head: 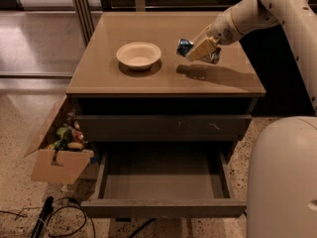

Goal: Place redbull can into middle drawer

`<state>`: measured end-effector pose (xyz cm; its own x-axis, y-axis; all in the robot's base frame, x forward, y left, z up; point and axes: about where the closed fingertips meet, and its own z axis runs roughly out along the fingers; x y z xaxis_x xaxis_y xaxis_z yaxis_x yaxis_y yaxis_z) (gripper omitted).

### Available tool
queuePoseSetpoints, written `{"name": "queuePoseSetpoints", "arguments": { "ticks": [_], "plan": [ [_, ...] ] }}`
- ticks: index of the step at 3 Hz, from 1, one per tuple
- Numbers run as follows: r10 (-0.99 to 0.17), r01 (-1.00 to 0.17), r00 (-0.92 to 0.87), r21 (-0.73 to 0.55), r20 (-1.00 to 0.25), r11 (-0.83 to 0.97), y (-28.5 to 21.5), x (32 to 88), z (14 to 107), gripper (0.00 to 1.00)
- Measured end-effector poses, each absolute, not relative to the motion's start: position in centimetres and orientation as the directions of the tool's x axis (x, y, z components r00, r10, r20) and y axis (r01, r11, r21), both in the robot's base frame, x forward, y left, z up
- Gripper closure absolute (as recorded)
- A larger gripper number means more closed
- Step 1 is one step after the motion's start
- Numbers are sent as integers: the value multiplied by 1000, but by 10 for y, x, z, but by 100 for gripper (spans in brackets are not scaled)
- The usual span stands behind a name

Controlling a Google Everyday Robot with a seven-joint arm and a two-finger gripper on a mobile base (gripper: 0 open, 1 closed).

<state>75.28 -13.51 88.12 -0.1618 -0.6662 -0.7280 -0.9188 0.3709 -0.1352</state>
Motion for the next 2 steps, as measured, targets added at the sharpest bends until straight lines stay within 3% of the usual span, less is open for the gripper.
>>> {"name": "queuePoseSetpoints", "arguments": {
  "ticks": [2],
  "plan": [
    [-696, -916, -132, -182, -705, 358, -152, 711, 931, 100]
  ]
}}
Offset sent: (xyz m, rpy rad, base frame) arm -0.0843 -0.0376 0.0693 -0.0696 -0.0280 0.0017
